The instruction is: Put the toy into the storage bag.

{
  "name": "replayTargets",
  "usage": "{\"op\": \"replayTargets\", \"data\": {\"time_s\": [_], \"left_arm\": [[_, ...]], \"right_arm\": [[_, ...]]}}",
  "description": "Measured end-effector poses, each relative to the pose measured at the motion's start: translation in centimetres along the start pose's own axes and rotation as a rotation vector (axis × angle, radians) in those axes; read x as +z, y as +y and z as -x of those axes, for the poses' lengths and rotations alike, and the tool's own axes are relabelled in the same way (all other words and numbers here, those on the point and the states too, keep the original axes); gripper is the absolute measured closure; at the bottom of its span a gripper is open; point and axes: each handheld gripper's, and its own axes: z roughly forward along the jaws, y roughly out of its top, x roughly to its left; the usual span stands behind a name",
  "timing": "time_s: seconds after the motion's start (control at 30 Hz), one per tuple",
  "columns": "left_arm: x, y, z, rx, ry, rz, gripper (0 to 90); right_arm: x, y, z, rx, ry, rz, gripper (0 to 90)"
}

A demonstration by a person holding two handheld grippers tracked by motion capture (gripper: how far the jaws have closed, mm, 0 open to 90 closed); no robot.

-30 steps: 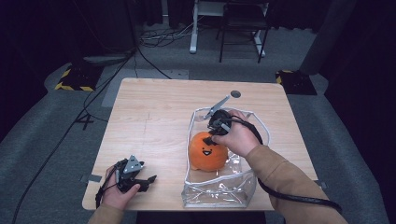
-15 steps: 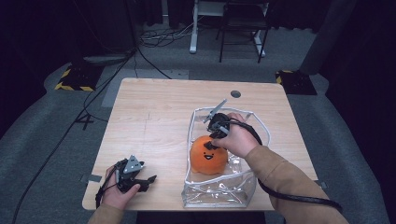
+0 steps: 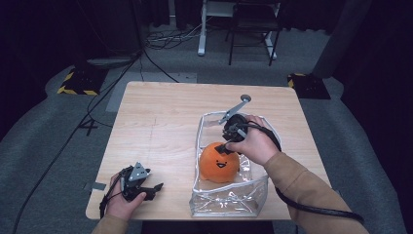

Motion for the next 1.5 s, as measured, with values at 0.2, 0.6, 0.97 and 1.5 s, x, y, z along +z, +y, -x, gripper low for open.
{"op": "replayTargets", "data": {"time_s": [0.2,0.6,0.97,1.5], "left_arm": [[0.0,0.0,0.0,-0.001,0.001,0.002,26.2],[0.0,0.0,0.0,0.0,0.001,0.001,26.2],[0.0,0.1,-0.2,0.002,-0.008,-0.004,26.2],[0.1,0.1,-0.2,0.007,-0.006,-0.003,26.2]], "right_arm": [[-1.8,-0.1,0.0,-0.01,-0.014,0.046,42.1],[-5.4,-1.0,0.4,0.003,-0.051,0.12,43.3],[-8.7,-2.9,1.3,0.048,-0.105,0.197,39.2],[-13.3,-7.9,3.7,0.152,-0.185,0.263,35.8]]}}
